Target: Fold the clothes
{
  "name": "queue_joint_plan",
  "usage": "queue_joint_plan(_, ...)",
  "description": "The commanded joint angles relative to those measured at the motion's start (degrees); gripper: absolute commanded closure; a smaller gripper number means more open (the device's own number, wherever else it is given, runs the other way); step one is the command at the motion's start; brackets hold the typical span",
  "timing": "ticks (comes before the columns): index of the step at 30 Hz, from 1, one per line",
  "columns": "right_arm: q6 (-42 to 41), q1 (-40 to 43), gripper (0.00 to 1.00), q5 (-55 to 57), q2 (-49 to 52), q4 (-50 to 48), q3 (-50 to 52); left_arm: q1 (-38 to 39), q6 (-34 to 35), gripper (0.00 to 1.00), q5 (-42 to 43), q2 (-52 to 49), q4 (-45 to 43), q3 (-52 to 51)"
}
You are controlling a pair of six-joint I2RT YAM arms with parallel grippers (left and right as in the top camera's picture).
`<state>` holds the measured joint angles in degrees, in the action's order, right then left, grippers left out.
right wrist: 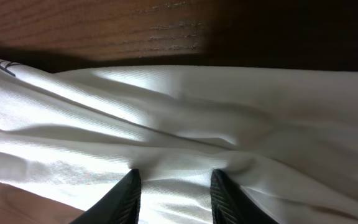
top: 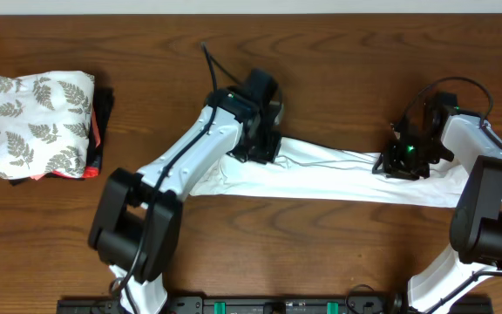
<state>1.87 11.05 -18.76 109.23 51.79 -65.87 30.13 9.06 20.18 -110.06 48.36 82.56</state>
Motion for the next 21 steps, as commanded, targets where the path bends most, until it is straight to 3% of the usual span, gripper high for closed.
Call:
queue_joint_plan(1,-0.81,-0.09,0.64,6.97,1.4,0.28,2.03,-2.69,2.01,0.89,1.27,-2.47,0.35,-3.08)
queue_joint_plan(14,-0.76,0.02,0.63,6.99,1.4,0.26,2.03,-21.51,2.71,0.87,0.9,-3.21,-5.35,-14.23)
queue_joint_plan(21,-0.79,0.02,0.64,6.97,1.4,0.28,2.03,-23.1,2.89,0.88,3.85,-3.43,-9.03,-18.25)
